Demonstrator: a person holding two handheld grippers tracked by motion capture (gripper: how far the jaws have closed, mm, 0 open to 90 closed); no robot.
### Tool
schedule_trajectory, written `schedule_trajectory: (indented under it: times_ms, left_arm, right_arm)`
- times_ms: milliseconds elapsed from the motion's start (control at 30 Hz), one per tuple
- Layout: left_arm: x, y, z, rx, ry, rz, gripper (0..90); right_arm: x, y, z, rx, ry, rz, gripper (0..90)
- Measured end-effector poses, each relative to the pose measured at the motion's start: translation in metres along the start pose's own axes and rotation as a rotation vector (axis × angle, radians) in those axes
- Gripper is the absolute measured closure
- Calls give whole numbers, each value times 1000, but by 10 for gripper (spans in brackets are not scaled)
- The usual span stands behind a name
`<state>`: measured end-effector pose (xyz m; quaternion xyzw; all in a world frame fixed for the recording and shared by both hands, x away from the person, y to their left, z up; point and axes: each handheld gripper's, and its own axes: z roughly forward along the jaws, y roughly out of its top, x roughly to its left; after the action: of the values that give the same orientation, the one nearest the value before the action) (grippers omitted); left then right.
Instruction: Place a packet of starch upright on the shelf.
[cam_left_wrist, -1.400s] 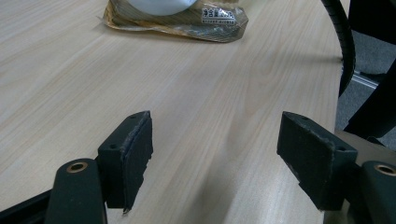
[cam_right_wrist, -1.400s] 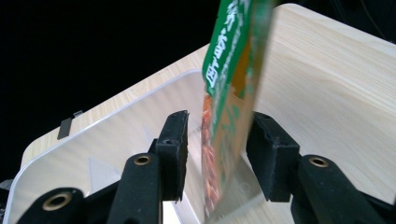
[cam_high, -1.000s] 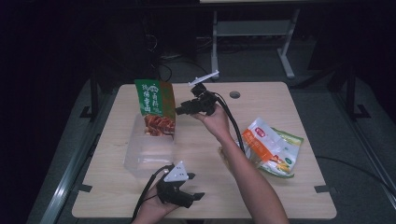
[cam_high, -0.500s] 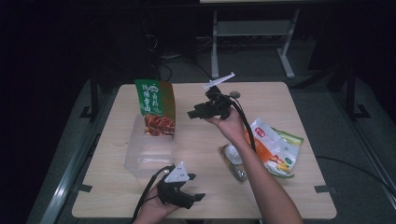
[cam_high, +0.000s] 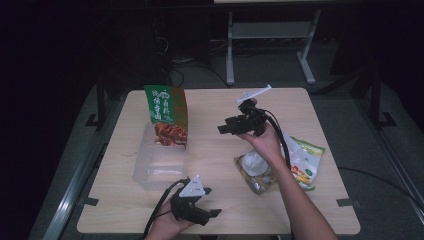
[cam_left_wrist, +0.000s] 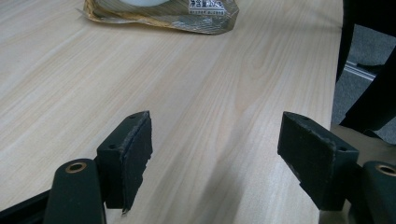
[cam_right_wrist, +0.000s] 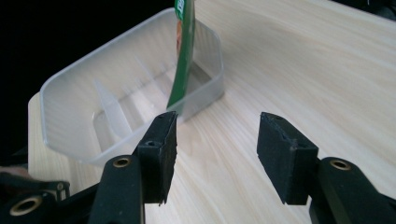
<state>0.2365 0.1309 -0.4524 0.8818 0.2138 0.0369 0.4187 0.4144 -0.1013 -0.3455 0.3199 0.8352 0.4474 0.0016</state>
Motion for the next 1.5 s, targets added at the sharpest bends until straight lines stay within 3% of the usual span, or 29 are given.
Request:
schedule_trajectory:
  times_ms: [100, 367, 433, 700, 1100, 1500]
  left_arm:
    - [-2, 1, 1, 0, -6, 3, 259]
    - [-3, 0, 1, 1, -7, 13, 259]
    - [-2, 0, 1, -3, -10, 7, 258]
    - [0, 0, 1, -11, -7, -3, 257]
    - [0, -1, 1, -10, -10, -23, 256]
    - [-1, -1, 3, -7, -26, -24, 255]
  right_arm:
    - [-2, -15, -9, -6, 7, 33, 461]
    - [-2, -39, -27, 2, -4, 55, 442]
    - [-2, -51, -35, -2, -7, 62, 440]
    - [-4, -72, -52, 2, -43, 67, 429]
    - [-12, -113, -72, -22, -59, 138, 434]
    - [-3, -144, -89, 0, -88, 148, 445]
